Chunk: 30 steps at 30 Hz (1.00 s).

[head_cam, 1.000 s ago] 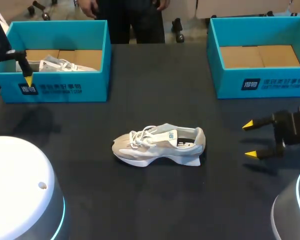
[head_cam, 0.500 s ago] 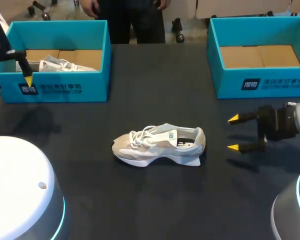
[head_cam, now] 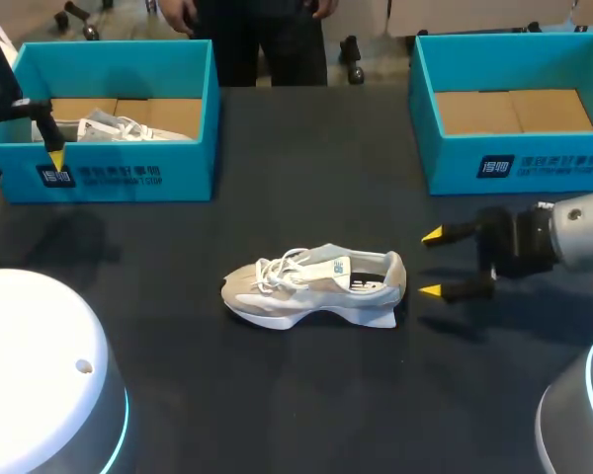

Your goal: Take the shoe out of the shoebox, open the shoe tongue, remove and reinsert the insole, then place the shoe into the shoebox

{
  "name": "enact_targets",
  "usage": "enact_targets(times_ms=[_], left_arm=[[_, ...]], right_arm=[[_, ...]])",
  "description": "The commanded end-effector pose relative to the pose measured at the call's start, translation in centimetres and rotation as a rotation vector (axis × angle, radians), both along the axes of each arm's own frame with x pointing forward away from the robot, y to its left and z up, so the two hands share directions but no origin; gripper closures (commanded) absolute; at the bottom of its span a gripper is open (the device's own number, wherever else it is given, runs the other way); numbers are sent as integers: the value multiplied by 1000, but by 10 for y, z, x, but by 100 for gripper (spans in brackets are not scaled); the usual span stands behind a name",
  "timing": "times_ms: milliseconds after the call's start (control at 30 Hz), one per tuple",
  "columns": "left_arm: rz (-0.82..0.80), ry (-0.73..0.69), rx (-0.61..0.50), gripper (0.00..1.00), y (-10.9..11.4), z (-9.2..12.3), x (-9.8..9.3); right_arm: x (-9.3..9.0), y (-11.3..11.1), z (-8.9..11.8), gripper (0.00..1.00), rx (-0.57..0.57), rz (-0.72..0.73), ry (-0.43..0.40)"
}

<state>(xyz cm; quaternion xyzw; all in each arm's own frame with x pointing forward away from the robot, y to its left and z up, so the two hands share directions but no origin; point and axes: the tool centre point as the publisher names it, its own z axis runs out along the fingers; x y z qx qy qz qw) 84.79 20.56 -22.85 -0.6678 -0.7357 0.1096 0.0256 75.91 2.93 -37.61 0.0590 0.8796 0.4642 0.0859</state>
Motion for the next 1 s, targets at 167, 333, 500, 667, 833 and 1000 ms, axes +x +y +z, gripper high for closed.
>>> enact_targets(times_ms=[167, 333, 500, 667, 833, 1000], left_arm=[[0, -1, 2, 0, 0, 0, 0], [0, -1, 2, 0, 0, 0, 0], [0, -1, 2, 0, 0, 0, 0], [0, -1, 2, 0, 0, 0, 0], [0, -1, 2, 0, 0, 0, 0], [0, -1, 2, 0, 0, 0, 0]], right_arm=[[-13, 12, -6, 0, 19, -19, 14], [-15, 24, -8, 0, 28, -19, 19], [-11, 32, -9, 0, 27, -14, 19], [-8, 39, -14, 0, 43, -9, 22], [-8, 45, -19, 0, 60, -10, 27], [-11, 50, -22, 0, 74, -9, 32]])
